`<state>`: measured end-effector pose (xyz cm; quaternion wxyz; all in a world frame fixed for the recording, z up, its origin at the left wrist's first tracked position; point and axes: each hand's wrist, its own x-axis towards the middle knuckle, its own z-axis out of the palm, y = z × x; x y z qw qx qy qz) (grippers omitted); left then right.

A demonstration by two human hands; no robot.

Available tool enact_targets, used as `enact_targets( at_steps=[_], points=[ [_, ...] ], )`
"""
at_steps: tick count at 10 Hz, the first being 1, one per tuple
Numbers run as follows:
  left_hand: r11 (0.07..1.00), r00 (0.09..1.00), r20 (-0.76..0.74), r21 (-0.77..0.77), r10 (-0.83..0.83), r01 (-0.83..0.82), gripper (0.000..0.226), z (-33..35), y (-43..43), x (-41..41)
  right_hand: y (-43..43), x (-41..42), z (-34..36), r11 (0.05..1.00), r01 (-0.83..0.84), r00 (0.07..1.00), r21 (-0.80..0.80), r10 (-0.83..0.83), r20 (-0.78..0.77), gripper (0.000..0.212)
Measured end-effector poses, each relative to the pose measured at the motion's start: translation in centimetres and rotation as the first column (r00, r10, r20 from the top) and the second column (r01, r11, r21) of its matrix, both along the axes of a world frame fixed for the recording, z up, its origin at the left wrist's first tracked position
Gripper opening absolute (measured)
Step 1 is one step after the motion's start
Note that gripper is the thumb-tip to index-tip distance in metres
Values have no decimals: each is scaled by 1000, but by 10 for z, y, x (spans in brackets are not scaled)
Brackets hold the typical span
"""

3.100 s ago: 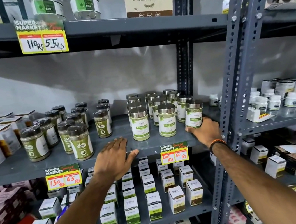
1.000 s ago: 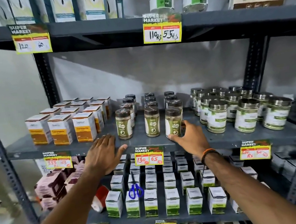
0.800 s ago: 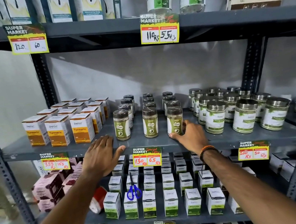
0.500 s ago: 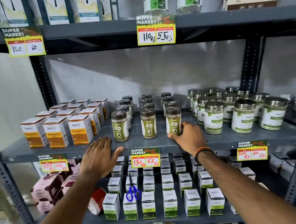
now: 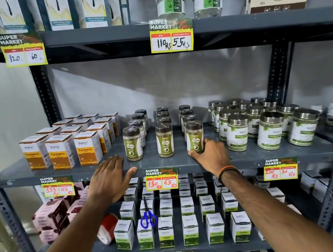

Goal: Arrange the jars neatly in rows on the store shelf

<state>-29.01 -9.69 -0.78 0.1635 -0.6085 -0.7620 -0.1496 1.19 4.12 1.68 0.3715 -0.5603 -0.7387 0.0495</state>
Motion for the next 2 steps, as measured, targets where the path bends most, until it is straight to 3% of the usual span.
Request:
enact_targets(
  at_steps=[2],
  points=[
    [1000, 1000, 17, 6, 0, 0, 98, -2, 1, -1, 5, 1, -4, 999, 8, 999, -47, -10, -32, 55]
  ],
)
